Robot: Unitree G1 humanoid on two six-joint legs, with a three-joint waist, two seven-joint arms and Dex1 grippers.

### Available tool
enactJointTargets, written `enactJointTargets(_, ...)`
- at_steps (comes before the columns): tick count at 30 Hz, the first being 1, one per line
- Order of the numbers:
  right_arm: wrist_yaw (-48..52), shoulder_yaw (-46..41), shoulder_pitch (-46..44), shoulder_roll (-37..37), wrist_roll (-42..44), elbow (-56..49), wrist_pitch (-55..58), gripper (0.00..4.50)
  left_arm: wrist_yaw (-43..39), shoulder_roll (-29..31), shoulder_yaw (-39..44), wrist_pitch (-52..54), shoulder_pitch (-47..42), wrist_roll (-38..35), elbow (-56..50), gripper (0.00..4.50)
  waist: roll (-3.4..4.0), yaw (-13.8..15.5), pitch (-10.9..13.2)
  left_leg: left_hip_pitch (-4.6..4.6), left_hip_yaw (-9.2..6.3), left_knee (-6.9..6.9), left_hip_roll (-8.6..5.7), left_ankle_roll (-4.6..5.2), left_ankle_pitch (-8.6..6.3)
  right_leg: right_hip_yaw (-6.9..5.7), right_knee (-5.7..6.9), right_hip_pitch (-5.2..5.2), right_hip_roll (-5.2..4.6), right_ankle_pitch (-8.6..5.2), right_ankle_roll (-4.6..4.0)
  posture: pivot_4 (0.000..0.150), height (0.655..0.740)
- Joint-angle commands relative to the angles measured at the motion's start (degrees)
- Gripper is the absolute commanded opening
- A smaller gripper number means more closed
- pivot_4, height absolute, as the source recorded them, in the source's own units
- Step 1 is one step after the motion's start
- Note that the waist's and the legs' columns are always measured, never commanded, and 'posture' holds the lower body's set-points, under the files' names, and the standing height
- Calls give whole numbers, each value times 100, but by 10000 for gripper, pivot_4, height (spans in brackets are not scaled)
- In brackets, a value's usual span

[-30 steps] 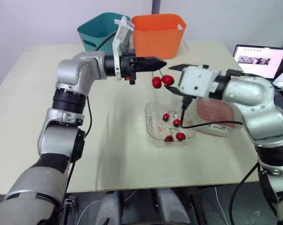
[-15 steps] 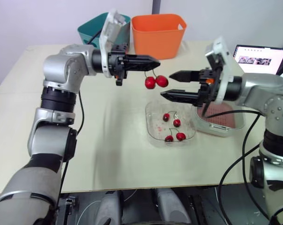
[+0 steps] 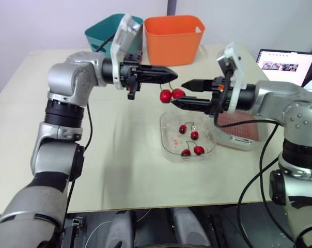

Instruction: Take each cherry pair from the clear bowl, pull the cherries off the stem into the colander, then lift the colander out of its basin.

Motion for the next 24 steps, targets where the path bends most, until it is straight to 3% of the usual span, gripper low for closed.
enactJointTargets(1,-27,-98,-72,30,175,-89,-98,44716,63,-6,76,-91,-99,-23,-149,0,0,0,0,0,0,0,0,0,0,0,0,0,0,0,0,1500,7400)
enactJointTargets(2,-35,-100,-64,28,187,-95,-105,44716,68,-5,76,-89,-99,-28,-157,0,0,0,0,0,0,0,0,0,0,0,0,0,0,0,0,1500,7400)
enactJointTargets(5,-90,-126,-41,60,255,-84,-112,38352,87,-21,84,-75,-126,-46,-147,0,0,-1,0,0,0,0,0,0,0,0,0,0,0,0,0,1500,7400)
enactJointTargets(12,-149,-77,7,88,327,-93,-149,13880,106,-33,85,-81,-122,-44,-143,0,0,0,0,0,0,0,0,0,0,0,0,0,0,0,1,1500,7400)
enactJointTargets(14,-146,-51,23,81,325,-76,-157,9426,115,-34,82,-91,-97,-37,-147,0,0,-1,0,0,0,0,0,0,0,0,0,0,0,0,1,1500,7400)
enactJointTargets(24,110,202,299,-228,251,-186,-230,8778,164,-16,241,-239,-269,-42,136,0,0,1,0,0,0,-1,0,0,0,0,0,0,0,0,1,1500,7400)
